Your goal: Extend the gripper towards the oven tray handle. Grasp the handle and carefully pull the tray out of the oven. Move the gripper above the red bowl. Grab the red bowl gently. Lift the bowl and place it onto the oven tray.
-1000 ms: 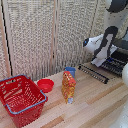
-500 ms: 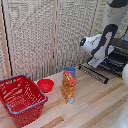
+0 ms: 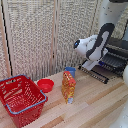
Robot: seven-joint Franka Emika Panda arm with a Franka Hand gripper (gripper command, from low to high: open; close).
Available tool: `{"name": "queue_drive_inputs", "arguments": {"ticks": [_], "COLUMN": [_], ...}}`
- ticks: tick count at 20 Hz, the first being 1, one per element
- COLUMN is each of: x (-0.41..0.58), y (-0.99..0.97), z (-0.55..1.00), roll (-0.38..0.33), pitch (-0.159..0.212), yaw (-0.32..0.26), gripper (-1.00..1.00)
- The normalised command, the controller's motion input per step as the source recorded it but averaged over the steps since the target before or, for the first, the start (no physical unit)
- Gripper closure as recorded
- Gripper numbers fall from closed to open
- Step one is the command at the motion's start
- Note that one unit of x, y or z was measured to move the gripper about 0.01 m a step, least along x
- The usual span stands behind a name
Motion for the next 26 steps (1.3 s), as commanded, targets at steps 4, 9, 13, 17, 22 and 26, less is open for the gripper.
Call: {"name": "queue_drive_inputs", "arguments": {"ticks": [4, 9, 13, 17, 22, 26], "x": [0.055, 0.085, 0.299, 0.384, 0.308, 0.298], "y": [0.19, 0.05, 0.00, 0.01, 0.03, 0.04], "z": [0.00, -0.02, 0.19, 0.70, 0.81, 0.86], "roll": [0.000, 0.025, 0.127, 0.118, 0.101, 0.095], "pitch": [0.000, 0.000, 0.000, -0.025, -0.008, 0.000], "yaw": [-0.010, 0.021, 0.001, -0.060, -0.062, -0.037], "gripper": [-1.00, -1.00, -1.00, -1.00, -1.00, -1.00]}}
